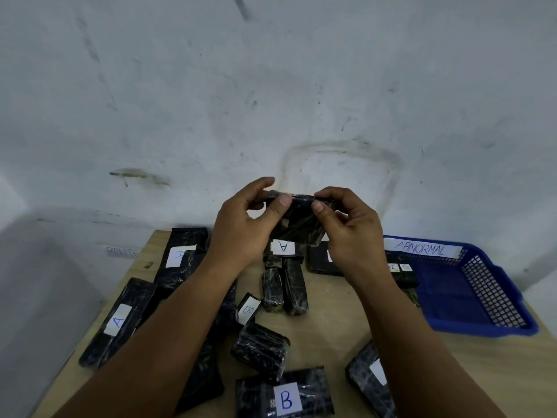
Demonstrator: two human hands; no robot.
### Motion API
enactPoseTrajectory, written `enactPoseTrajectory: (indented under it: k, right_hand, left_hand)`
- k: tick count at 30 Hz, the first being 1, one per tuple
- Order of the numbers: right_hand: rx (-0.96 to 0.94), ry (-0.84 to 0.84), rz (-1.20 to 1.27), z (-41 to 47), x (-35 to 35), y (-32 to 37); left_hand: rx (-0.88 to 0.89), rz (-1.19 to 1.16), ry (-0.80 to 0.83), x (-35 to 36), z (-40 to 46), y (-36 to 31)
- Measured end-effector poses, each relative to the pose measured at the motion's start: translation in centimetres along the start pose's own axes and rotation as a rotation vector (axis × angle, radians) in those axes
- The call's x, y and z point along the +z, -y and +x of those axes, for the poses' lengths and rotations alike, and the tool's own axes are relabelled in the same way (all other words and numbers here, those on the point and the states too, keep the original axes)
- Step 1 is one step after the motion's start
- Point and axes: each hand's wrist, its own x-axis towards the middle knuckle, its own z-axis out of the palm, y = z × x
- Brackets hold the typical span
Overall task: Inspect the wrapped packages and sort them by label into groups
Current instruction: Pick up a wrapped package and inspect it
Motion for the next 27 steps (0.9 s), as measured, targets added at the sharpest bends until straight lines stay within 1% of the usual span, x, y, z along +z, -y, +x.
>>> enactPoseTrajectory:
  k: [2, 5, 6, 8, 10, 15, 17, 18, 20, 22, 25, 27]
  right_hand:
    - [-0.009, -0.023, -0.028, 0.0, 0.2, -0.3]
    - [0.012, -0.061, -0.096, -0.4, 0.6, 0.1]
    - [0.057, -0.06, -0.112, -0.5, 0.7, 0.4]
    - [0.198, -0.026, -0.061, -0.8, 0.9, 0.8]
    - [0.267, -0.004, -0.008, -0.9, 1.1, 0.8]
    - [0.232, -0.061, -0.037, -1.5, 1.8, 0.3]
    - [0.246, -0.075, -0.005, -1.7, 2.2, 0.4]
    - [0.274, -0.072, 0.013, -1.8, 2.3, 0.7]
    - [0.401, -0.041, 0.055, -1.7, 2.5, 1.3]
    - [0.492, -0.007, 0.143, -1.7, 2.3, 2.0]
    - [0.437, 0.037, 0.276, -1.5, 1.8, 2.0]
    - [0.396, 0.049, 0.288, -1.5, 1.4, 1.6]
  left_hand:
    - [-0.077, -0.004, -0.052, 0.1, 0.0, -0.2]
    - [-0.103, 0.005, -0.102, 0.5, -0.2, 0.0]
    - [-0.106, 0.001, -0.117, 0.6, -0.2, 0.1]
    - [-0.105, -0.029, -0.137, 0.7, -0.3, 0.3]
    - [-0.081, -0.042, -0.136, 1.0, -0.6, 0.3]
    - [-0.056, -0.064, -0.16, 1.4, -1.0, 0.0]
    - [-0.042, -0.079, -0.185, 1.6, -1.1, -0.1]
    - [-0.036, -0.089, -0.203, 1.7, -1.2, -0.2]
    - [-0.026, -0.119, -0.247, 1.9, -1.4, 0.0]
    - [-0.016, -0.174, -0.274, 2.1, -1.6, 0.2]
    - [-0.029, -0.229, -0.245, 2.1, -2.0, 0.4]
    - [-0.119, -0.287, -0.234, 2.0, -1.8, 0.7]
